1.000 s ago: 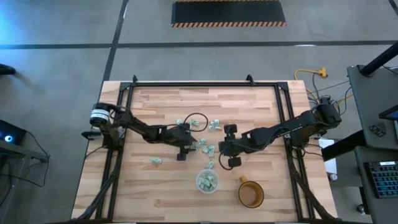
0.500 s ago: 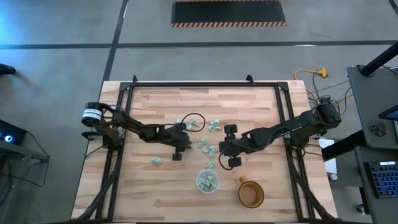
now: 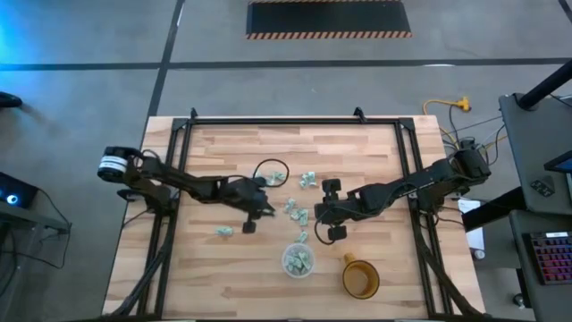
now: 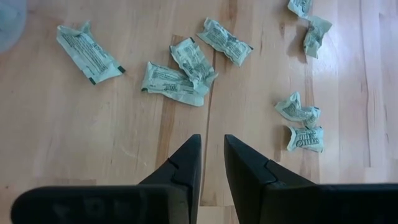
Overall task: Pick and place Stevia / Truvia into bins
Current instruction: Put the stevia packet into the transparent bin
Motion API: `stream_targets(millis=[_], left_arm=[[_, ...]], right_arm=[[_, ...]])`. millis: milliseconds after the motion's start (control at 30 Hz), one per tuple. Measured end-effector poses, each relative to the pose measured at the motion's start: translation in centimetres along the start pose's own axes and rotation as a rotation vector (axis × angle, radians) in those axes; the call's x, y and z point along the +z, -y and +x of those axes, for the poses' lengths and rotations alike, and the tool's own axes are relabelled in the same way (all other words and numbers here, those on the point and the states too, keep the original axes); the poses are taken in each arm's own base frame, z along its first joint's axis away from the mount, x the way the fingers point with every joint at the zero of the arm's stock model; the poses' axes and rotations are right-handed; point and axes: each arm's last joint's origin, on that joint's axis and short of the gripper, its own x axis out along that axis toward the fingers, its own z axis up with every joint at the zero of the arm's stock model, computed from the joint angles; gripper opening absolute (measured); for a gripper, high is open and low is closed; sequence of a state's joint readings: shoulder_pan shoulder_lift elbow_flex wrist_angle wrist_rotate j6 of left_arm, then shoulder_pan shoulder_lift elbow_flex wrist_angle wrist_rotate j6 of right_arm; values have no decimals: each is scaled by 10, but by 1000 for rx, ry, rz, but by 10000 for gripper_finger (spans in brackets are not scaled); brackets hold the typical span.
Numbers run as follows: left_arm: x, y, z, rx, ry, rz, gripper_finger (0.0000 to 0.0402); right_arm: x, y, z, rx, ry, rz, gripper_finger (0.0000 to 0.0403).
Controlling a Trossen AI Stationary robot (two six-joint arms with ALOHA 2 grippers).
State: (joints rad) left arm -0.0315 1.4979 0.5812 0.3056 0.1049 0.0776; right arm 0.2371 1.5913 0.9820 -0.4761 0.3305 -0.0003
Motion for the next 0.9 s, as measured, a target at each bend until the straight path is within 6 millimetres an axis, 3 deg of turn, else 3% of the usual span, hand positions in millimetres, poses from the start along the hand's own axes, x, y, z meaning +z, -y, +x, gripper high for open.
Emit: stream_targets(millis=[267, 533, 900], left_arm=[[19, 19, -3, -160, 160, 35, 53], [39, 36, -5, -210, 338, 88, 53], [44, 47, 9, -240, 404, 111, 53]], right_arm=[[0, 0, 0, 0, 1, -2, 61], [0, 0, 0, -1, 9, -4, 59], [1, 0, 0, -1, 15, -6, 60]])
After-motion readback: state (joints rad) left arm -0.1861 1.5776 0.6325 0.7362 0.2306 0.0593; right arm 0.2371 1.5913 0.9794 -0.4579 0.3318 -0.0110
